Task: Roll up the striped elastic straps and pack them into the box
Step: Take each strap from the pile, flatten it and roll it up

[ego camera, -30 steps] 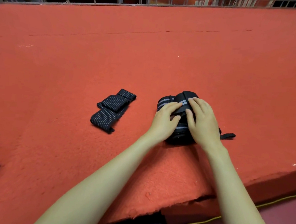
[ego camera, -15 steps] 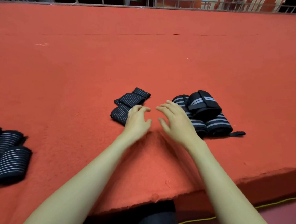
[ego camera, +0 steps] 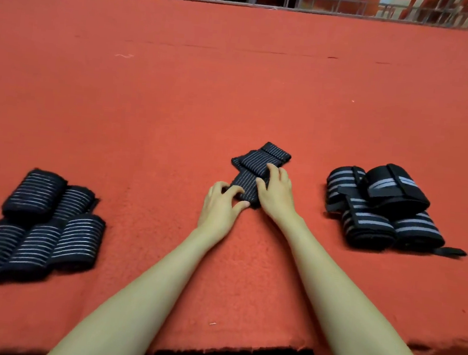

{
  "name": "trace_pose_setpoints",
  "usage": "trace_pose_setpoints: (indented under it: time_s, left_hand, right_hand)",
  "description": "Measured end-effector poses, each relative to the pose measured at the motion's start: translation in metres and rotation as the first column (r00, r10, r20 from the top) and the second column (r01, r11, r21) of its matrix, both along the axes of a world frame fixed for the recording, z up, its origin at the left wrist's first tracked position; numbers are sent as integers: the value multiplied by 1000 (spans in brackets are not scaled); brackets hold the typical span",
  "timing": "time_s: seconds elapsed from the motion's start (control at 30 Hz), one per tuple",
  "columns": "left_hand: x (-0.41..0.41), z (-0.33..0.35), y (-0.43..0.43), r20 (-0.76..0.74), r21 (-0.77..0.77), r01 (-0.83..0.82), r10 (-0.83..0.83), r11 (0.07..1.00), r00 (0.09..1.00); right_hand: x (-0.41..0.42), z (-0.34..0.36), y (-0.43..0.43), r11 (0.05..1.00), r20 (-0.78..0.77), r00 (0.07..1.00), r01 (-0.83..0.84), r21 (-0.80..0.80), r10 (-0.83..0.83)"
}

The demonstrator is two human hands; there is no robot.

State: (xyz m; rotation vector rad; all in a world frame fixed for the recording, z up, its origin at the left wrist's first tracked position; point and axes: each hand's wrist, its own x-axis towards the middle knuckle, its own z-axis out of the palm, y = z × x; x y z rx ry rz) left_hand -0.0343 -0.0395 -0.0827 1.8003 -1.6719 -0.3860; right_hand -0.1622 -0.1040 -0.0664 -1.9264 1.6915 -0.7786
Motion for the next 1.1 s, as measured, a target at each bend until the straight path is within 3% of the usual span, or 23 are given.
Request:
trace_pose_setpoints:
  time_s: [0.2, 0.3, 0.53, 0.7, 0.8, 0.93, 1.1]
  left_hand:
    - [3, -3, -2, -183, -95, -28, 11, 995, 983]
    - [3, -2, -3, -245, -156, -42, 3, 987, 970]
    - [4, 6, 7, -420, -288, -137, 3, 948, 907]
    - [8, 15, 27, -545, -228, -169, 19, 959, 838]
    - [8, 24, 53, -687, -195, -173, -8, 965, 727]
    - [15, 41, 91, -830, -131, -189, -3, 973, 558]
    - [35, 60, 121, -855, 76, -123, 128, 990, 502]
  right_hand:
    - [0, -4, -39, 999, -23, 1000, 1, 34, 0]
    - [-2, -6, -42, 997, 78, 997, 29, -66, -24]
    - [-26, -12, 4, 992, 292, 956, 72, -105, -38]
    - [-29, -14, 40, 996, 249, 968, 12, -89, 11]
    - [-31, -15, 60, 996, 263, 965, 12, -88, 11]
    - [-36, -9, 88, 998, 382, 924, 16, -57, 7]
    - [-53, 3, 117, 998, 505, 863, 52, -41, -24]
